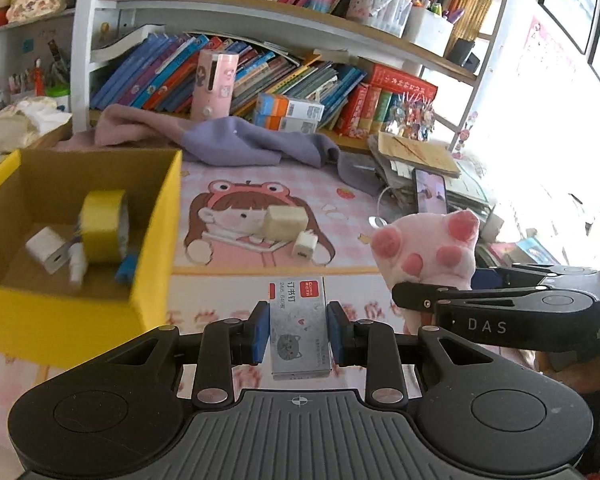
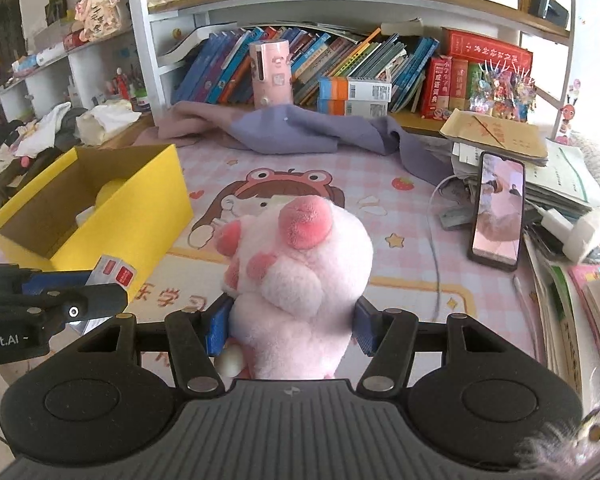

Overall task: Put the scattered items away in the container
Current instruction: 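Carry the medicine box with left tool while right tool carries the pig toy toward the yellow box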

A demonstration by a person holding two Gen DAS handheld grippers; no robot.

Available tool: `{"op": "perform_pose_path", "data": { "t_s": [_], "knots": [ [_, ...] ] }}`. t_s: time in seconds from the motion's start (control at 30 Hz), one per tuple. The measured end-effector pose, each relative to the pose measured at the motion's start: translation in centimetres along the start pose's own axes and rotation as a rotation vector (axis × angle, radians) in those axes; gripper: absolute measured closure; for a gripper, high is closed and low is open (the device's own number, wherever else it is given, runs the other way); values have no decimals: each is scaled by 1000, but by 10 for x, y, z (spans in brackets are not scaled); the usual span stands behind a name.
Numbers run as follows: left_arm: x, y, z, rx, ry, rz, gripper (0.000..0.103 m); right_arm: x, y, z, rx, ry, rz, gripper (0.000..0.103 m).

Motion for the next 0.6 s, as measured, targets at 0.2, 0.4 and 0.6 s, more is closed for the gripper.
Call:
{"op": "perform_pose_path", "data": {
  "t_s": [0.2,0.4,0.6],
  "knots": [
    [9,-22,-40,-15,14,6,74,33,-23,-29,0,-18,-39,46],
    [13,-44,-73,-16,17,33,74,63,-49,-59,-2,-19,-58,46],
    [20,-61,-104,-14,28,46,74,89,-70,-82,1,-8,-42,46]
  ]
}}
Point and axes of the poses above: each gripper's, at about its wrist camera, not at the fingertips, and z roughly the way its jaws point, x to its left, y to its top, the point moved 10 cm from there along z, roughly the way its jaws point, and after that the axes turned 13 degrees about -y, right-handed, at the moved point
